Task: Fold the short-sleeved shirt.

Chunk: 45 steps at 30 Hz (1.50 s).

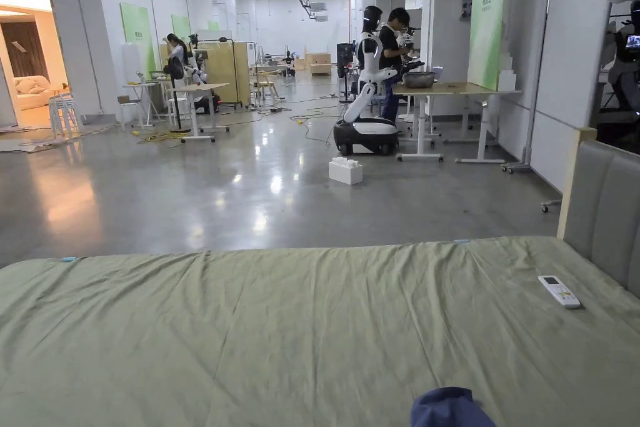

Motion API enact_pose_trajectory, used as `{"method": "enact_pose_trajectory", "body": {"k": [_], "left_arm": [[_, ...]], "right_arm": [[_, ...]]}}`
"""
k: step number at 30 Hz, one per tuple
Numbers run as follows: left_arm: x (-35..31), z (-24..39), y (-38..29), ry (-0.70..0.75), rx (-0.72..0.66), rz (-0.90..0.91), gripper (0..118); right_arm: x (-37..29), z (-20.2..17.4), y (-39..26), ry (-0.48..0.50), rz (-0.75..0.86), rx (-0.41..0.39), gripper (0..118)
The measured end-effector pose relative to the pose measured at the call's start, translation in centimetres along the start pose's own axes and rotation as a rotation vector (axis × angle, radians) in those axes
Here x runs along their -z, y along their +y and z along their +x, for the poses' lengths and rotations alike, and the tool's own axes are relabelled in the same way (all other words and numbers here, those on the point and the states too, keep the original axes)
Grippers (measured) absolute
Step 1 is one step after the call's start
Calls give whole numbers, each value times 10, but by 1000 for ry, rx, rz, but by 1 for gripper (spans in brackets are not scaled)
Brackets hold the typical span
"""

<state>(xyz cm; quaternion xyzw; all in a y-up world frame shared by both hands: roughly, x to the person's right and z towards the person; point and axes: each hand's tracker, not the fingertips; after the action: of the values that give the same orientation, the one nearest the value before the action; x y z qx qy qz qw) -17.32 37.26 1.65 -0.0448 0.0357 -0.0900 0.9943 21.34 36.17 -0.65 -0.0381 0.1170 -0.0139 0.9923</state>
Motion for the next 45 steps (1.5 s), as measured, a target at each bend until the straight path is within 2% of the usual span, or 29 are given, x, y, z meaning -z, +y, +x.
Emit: {"method": "enact_pose_trajectory", "body": {"k": [1, 2, 3, 4, 5, 7, 13, 22, 28, 31, 32, 33, 35, 39, 43, 45], "left_arm": [[-3, 0, 0, -20, -9, 13, 15], [-4, 1, 2, -76, -17, 21, 5], [-6, 2, 3, -114, -35, 16, 3], [0, 4, -2, -120, -58, 9, 3], [0, 2, -3, -90, -52, -2, 1], [-3, -2, -4, -93, -45, -13, 1], [5, -8, 11, -123, -166, -19, 1], [21, -23, -5, -98, -203, -68, 1], [72, -40, -36, -96, -208, -153, 1], [129, -53, -65, -115, -290, -272, 2], [157, -61, -80, -121, -326, -358, 10], [179, -67, -93, -116, -355, -395, 27], [230, -78, -122, -138, -403, -536, 78], [319, -91, -179, -114, -432, -695, 80], [372, -89, -213, -60, -282, -796, 80], [385, -82, -223, -67, -206, -836, 75]], "right_arm": [[0, -3, 1, -3, -10, -15, 44], [2, -6, 3, 5, -15, -43, 21], [5, -6, 1, 2, -44, -17, 4], [8, -5, -7, -25, -113, 68, 1], [9, -5, -10, -35, -125, 78, 0], [12, -5, -9, -11, -96, 43, 0], [12, -5, -5, -20, -84, 41, 0], [29, 2, -12, -18, -103, 62, 0], [51, 7, -32, -36, -203, 70, 0], [62, 10, -43, -30, -261, 72, 0], [66, 11, -46, -32, -281, 72, 0], [69, 10, -48, -35, -297, 68, 0], [75, 12, -55, -46, -331, 60, 0], [81, 17, -66, -65, -380, 81, 0], [82, 23, -73, -93, -421, 99, 0], [82, 26, -76, -115, -442, 97, 0]]}}
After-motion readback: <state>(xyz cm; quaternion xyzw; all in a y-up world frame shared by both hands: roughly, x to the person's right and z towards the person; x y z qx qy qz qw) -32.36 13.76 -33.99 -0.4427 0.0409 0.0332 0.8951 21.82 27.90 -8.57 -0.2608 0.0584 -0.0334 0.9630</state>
